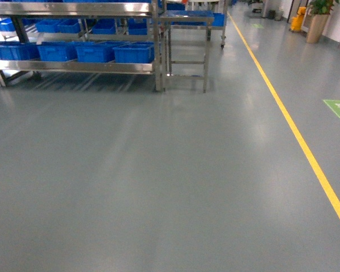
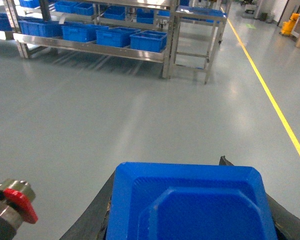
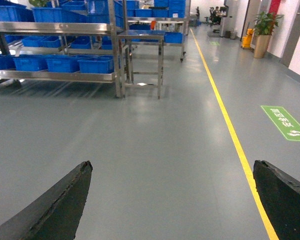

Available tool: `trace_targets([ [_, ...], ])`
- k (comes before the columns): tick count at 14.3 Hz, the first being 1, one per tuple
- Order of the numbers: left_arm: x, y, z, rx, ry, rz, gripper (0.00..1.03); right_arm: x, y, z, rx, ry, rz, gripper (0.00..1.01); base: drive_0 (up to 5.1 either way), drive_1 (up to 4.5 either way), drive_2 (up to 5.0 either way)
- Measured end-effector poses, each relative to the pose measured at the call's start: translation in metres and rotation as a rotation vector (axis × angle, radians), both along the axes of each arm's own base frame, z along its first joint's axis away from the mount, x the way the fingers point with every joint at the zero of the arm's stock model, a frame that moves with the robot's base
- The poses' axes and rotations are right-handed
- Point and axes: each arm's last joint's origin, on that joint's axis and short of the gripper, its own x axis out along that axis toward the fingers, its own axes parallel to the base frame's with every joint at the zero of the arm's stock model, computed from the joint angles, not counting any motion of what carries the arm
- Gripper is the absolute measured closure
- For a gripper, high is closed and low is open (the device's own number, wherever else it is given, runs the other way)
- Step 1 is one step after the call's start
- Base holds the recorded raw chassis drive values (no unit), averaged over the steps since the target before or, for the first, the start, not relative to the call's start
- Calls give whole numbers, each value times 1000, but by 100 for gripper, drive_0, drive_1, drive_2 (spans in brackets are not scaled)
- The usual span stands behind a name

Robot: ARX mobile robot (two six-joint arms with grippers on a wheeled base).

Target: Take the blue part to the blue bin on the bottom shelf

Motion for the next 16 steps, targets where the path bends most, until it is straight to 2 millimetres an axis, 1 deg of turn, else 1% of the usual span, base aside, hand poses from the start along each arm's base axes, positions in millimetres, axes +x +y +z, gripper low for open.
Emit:
trace_targets([
  [4, 0, 0, 0, 0, 1, -2, 59, 0, 0, 0, 0, -1, -2, 3, -142, -142, -142],
  [6, 0, 0, 0, 1, 3, -3, 59, 0, 0, 0, 0, 1, 0, 3, 0, 0, 0],
  [16, 0, 0, 0, -1, -1, -3, 59, 0, 0, 0, 0, 2, 0, 3, -1, 419, -420],
])
